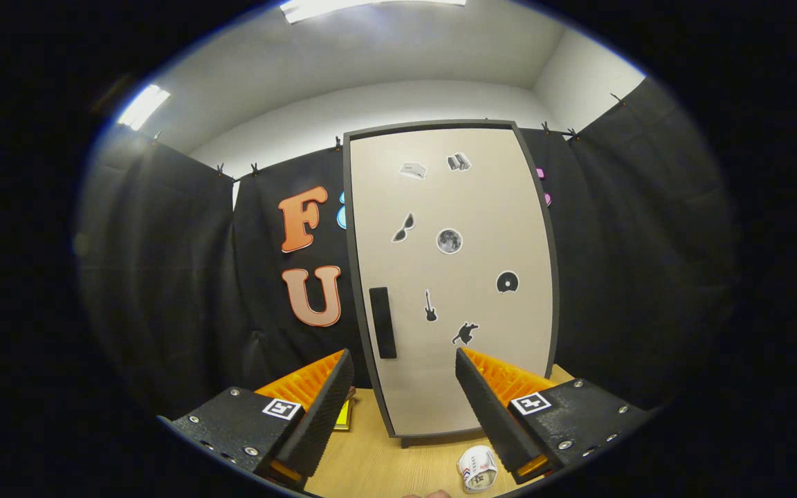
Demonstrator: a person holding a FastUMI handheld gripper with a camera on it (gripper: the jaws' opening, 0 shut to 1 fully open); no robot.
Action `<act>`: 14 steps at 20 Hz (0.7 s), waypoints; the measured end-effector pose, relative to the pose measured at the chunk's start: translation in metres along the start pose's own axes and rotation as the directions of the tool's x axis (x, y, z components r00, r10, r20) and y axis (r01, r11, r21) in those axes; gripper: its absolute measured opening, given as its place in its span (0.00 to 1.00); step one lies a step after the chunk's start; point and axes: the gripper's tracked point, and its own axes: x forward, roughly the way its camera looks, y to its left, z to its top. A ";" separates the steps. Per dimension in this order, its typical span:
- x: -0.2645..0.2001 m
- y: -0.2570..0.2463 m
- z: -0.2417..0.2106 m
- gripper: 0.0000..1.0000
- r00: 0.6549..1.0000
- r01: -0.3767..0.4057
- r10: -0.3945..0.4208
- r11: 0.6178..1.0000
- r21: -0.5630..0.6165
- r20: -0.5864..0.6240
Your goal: Open the shoe cabinet door, grab the shoes and put them into the shoe cabinet, then close the shoe cabinet door.
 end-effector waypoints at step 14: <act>0.128 0.015 -0.028 0.95 1.000 -0.008 0.008 1.000 -0.011 0.009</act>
